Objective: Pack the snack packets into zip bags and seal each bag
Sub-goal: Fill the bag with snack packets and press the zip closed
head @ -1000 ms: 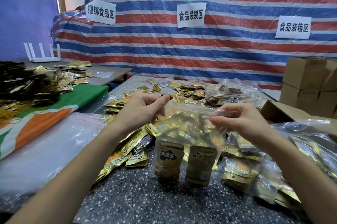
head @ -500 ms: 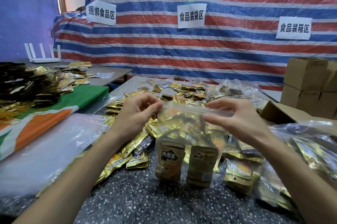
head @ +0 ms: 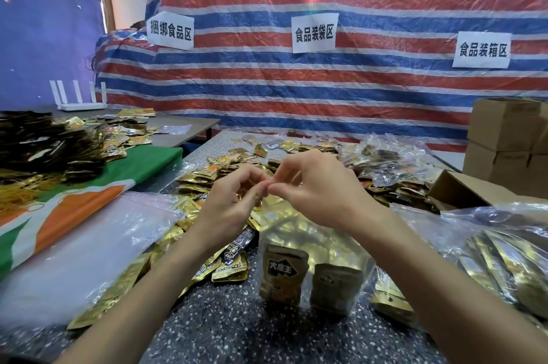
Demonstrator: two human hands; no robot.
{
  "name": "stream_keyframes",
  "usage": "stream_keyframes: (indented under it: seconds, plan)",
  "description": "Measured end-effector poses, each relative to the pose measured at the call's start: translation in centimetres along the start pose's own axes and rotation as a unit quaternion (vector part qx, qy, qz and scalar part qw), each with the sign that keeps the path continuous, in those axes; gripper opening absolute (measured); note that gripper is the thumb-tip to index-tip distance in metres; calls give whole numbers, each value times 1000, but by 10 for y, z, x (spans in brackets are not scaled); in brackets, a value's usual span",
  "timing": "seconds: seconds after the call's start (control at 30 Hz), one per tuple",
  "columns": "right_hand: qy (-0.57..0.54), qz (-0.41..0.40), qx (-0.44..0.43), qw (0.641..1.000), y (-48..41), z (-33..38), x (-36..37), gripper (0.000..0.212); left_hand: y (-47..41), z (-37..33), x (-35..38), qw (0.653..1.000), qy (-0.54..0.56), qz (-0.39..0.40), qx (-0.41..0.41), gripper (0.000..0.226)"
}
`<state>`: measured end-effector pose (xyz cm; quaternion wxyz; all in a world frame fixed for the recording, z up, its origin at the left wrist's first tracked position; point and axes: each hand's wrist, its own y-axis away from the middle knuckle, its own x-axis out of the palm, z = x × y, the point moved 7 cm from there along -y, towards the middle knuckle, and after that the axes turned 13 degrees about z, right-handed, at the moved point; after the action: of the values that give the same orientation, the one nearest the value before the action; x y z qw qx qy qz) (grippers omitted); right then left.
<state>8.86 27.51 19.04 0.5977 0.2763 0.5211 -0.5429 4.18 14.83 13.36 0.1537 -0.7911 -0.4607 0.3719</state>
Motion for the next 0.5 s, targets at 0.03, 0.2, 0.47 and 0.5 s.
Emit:
stream_keyframes:
  seconds: [0.03,0.2,0.47,0.5]
  plan:
    - [-2,6,-1,1000,-1,0,0,15,1,0,0,1000,-1,0,3,10]
    - [31,18,-9,999,-1,2,0,11,3,1,2,1000,3,1,-5,10]
    - [85,40,-2,996,-2,-3,7,13,2,-10,12,996,-59,69,4,15]
    - [73,41,-4,996,-2,-4,7,12,1,-9,11,996,-58,68,2,14]
